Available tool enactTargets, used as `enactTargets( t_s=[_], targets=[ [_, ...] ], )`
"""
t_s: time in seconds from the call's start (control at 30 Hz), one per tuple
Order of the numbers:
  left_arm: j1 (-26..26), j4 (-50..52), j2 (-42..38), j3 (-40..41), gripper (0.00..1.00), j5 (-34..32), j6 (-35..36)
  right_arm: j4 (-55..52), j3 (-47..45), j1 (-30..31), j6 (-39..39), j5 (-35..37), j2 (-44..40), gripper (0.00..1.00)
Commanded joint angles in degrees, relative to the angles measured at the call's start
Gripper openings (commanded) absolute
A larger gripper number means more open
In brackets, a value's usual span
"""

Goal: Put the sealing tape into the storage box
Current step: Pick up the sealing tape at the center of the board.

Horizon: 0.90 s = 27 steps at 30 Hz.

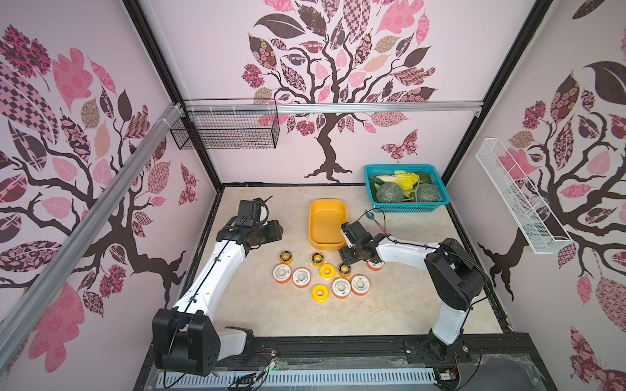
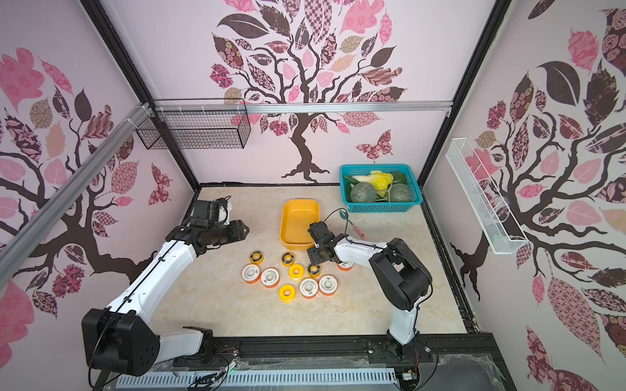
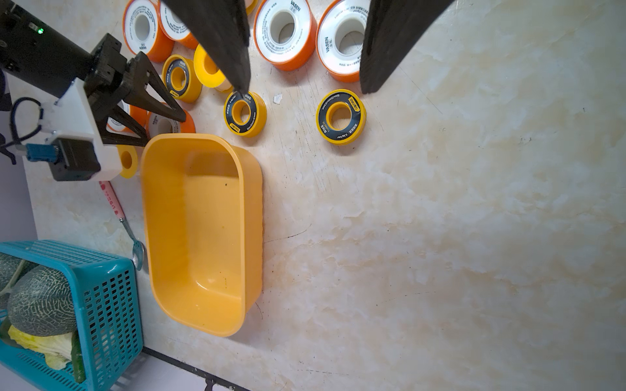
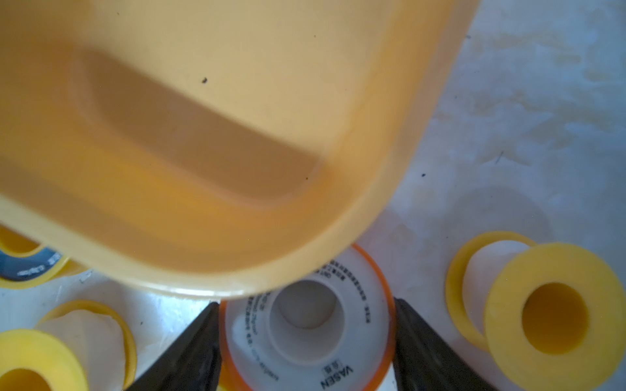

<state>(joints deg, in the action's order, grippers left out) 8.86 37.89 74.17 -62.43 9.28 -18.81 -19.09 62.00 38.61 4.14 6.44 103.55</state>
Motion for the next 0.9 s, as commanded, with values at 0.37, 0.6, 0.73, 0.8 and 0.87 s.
enactTargets(
  t_s=[0.37, 0.6, 0.73, 0.8, 0.87],
  targets=[
    [-0.4, -0.1, 1.6, -0.9, 0.57, 2.5, 0.6, -2.8, -3.3, 0.2, 1.4, 1.7, -9.6, 0.73],
    [0.0, -4.5, 6.8, -2.5, 0.56, 8.4, -5.2, -6.8, -3.5, -0.8, 0.7, 1.0, -15.9, 0.73],
    [3.3, -8.5, 12.5, -5.1, 0.55, 8.3, -7.4, -8.8, -2.9, -2.9, 0.5, -3.4, -19.2, 0.73],
    [5.3, -10.0, 16.3, -7.6, 0.53, 6.8, -7.5, -9.8, -2.2, -4.5, 0.5, -6.7, -20.5, 0.73],
    [6.6, -11.8, 19.6, -9.6, 0.51, 5.1, -7.4, -10.7, -1.1, -6.3, 0.6, -9.6, -21.1, 0.73]
  ],
)
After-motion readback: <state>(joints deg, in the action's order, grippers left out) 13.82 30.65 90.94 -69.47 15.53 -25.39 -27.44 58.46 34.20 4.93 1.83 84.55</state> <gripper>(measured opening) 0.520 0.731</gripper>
